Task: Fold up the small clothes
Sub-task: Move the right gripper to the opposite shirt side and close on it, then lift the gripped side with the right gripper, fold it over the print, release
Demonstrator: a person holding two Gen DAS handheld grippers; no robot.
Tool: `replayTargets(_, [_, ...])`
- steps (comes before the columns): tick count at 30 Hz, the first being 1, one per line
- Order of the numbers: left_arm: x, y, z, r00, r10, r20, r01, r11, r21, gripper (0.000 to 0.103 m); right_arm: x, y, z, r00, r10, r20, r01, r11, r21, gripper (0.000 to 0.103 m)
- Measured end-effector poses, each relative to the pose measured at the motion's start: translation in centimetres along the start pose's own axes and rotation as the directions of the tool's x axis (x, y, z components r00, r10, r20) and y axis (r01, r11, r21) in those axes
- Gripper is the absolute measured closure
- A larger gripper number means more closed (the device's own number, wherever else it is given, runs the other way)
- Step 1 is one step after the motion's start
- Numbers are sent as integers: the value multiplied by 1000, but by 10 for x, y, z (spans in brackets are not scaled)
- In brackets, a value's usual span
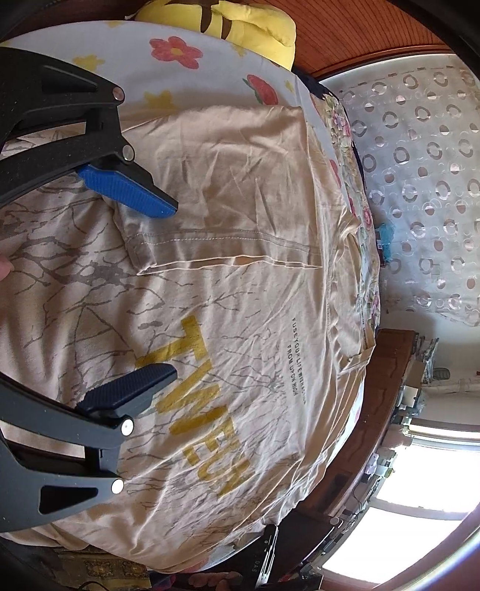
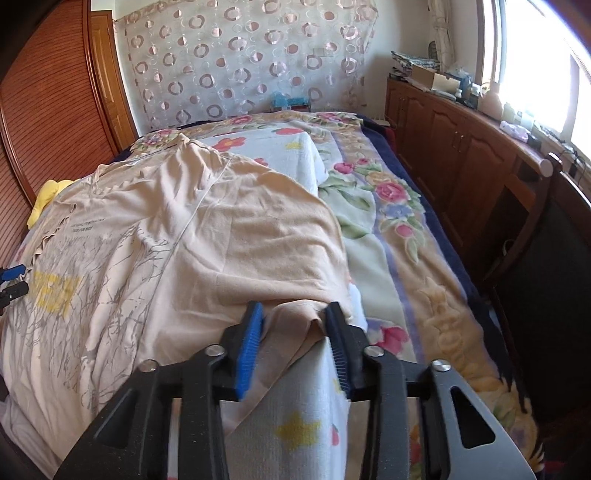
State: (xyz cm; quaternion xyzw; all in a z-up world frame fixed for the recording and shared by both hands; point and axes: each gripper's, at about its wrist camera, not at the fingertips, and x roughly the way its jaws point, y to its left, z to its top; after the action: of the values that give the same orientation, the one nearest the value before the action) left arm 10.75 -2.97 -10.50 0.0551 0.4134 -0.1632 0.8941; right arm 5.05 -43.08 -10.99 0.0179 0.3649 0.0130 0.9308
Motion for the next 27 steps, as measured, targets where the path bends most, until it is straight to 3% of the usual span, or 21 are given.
replayTargets(1, [0,0,0,1000,2,0,-2,1000,2,21,-3,-2,1,1000,-7,13,7,1000,-2,95])
replayTargets(2, [0,0,0,1000,2,0,-2,1000,3,21,-7,-1,2,999,12,37,-12,1000,-2,99])
replayTargets(7, [0,0,0,1000,-1,2,1,1000,-1,21,-39,7,18,983,79,167,-79,997,-7,101])
replayTargets(12, [0,-1,0,1000,4,2,-4,1000,1,21,-60,39,40,961,154,228,-141,987,-73,101])
replayTargets(15, [0,-1,1,1000,3,3,-3,1000,0,21,-63,71,50,950,211,230,-182,973,-144,101])
replayTargets(18, [0,0,1,1000,-3,4,3,1000,-2,21,-56,108,51,925,332,184,-298,935,-189,100])
replayTargets(21, [0,-2,2,1000,1,2,-1,1000,2,21,-45,136,42,925,357,133,-320,917,-237,100])
replayTargets(24, [1,-2,2,1000,9,1,-9,1000,10,21,-37,143,34,935,344,88,-313,915,-253,89])
replayTargets(27, [1,-2,1,1000,5,3,-5,1000,6,21,-45,125,33,943,319,97,-289,927,-241,76])
